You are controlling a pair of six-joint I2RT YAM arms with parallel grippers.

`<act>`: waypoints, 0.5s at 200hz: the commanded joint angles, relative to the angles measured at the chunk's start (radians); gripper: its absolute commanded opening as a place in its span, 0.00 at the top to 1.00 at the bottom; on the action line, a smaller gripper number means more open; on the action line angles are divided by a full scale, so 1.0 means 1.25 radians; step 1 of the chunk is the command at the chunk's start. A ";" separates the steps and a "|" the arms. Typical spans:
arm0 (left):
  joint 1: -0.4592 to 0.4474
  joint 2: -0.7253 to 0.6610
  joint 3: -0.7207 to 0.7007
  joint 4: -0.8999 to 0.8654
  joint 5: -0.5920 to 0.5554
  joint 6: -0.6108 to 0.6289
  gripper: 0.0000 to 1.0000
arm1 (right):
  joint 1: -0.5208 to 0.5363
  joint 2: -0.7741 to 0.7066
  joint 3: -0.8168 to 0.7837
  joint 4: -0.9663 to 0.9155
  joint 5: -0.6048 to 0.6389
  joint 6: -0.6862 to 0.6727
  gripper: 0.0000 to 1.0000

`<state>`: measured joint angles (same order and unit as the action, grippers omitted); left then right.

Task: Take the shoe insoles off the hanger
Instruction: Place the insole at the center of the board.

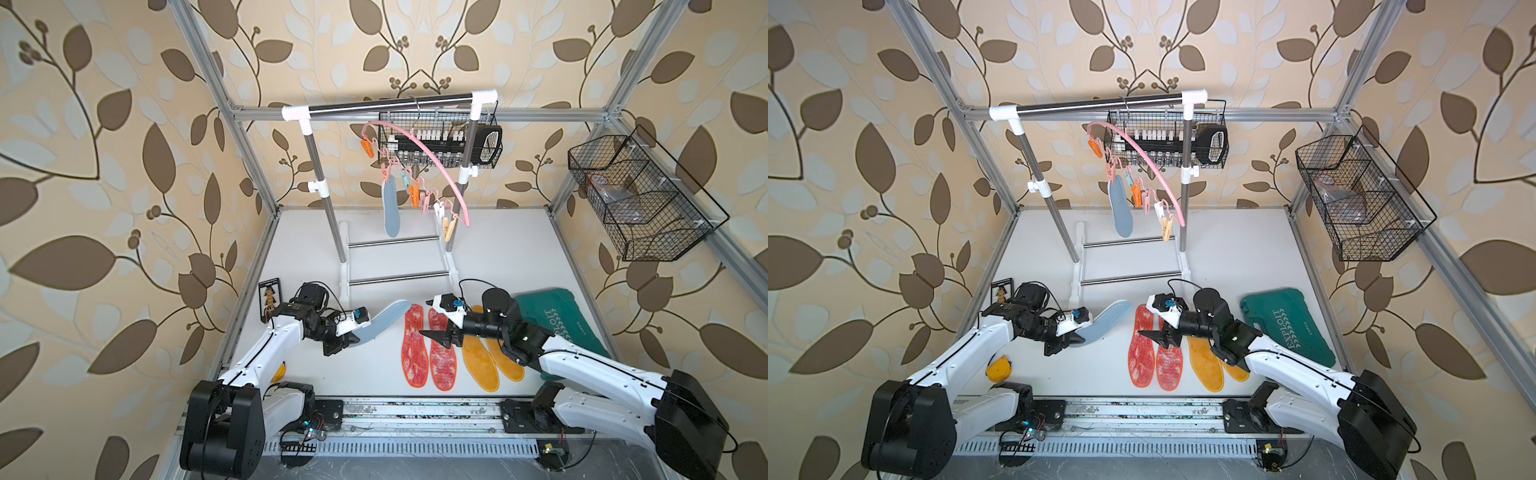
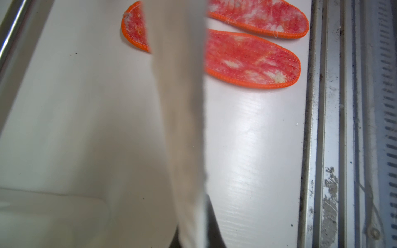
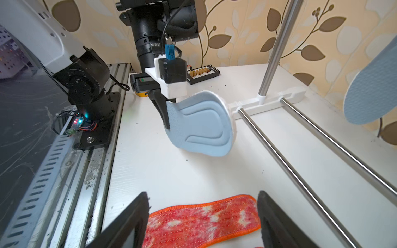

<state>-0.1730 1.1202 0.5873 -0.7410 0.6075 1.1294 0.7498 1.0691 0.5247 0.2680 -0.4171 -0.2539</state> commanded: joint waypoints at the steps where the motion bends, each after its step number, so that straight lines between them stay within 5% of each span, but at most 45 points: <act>1: -0.017 0.007 0.026 -0.048 -0.011 0.052 1.00 | 0.009 0.015 0.040 -0.012 0.054 -0.049 0.21; 41: -0.027 0.019 0.060 -0.081 -0.021 0.059 1.00 | 0.060 0.080 0.138 -0.101 -0.014 -0.110 0.23; 100: -0.032 -0.002 0.066 -0.077 0.013 0.042 1.00 | 0.112 0.183 0.218 -0.120 0.078 -0.099 0.39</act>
<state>-0.2043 1.1435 0.6422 -0.8108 0.5758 1.1778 0.8845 1.2591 0.7547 0.1562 -0.3660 -0.3859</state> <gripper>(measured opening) 0.057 0.643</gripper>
